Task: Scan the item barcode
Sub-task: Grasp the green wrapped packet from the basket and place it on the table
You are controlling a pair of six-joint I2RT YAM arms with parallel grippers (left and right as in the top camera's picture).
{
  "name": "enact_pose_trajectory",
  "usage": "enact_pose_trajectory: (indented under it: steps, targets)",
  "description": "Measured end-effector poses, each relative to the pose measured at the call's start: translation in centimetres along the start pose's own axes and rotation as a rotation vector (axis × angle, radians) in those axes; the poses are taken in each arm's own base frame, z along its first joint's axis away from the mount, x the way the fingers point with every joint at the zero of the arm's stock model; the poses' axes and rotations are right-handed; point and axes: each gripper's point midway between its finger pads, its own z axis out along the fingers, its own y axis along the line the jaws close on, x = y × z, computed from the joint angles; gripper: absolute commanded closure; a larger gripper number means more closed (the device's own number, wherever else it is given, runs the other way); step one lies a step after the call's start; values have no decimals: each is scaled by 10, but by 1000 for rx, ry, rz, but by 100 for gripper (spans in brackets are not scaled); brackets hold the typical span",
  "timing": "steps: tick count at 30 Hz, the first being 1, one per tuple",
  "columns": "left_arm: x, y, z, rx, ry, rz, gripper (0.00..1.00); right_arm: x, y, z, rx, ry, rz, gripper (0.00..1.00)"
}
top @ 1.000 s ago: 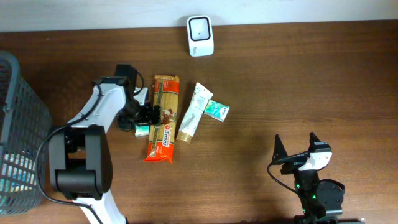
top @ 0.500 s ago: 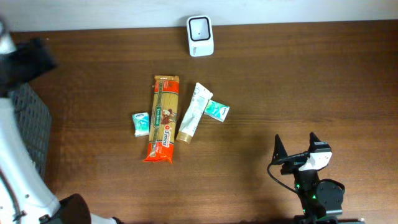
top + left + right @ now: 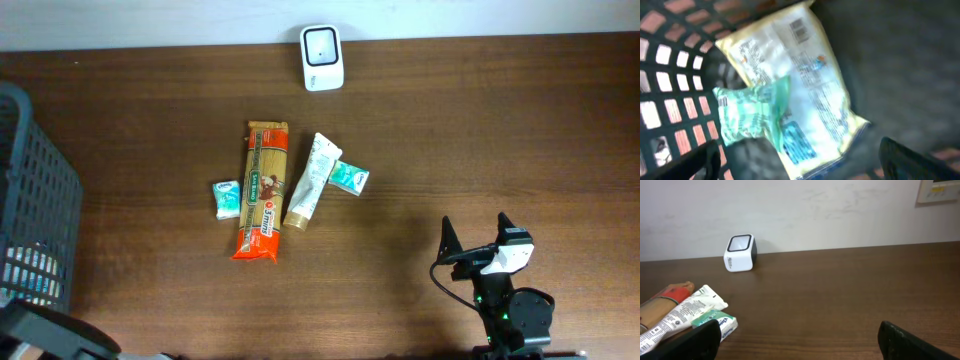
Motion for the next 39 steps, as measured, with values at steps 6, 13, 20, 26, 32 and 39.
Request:
enact_pose_trajectory:
  steps: [6, 13, 20, 26, 32, 39]
  targets:
    - [16, 17, 50, -87, 66, 35, 4, 0, 0, 0, 0, 0, 0, 1]
    - [43, 30, 86, -144, 197, 63, 50, 0, 0, 0, 0, 0, 0, 1]
    - [39, 37, 87, -171, 183, 64, 100, 0, 0, 0, 0, 0, -1, 1]
    - [39, 39, 74, -174, 224, 76, 100, 0, 0, 0, 0, 0, 0, 1]
    - [-45, 7, -18, 23, 17, 24, 100, 0, 0, 0, 0, 0, 0, 1]
    - [-56, -75, -249, 492, -423, 154, 100, 0, 0, 0, 0, 0, 0, 1]
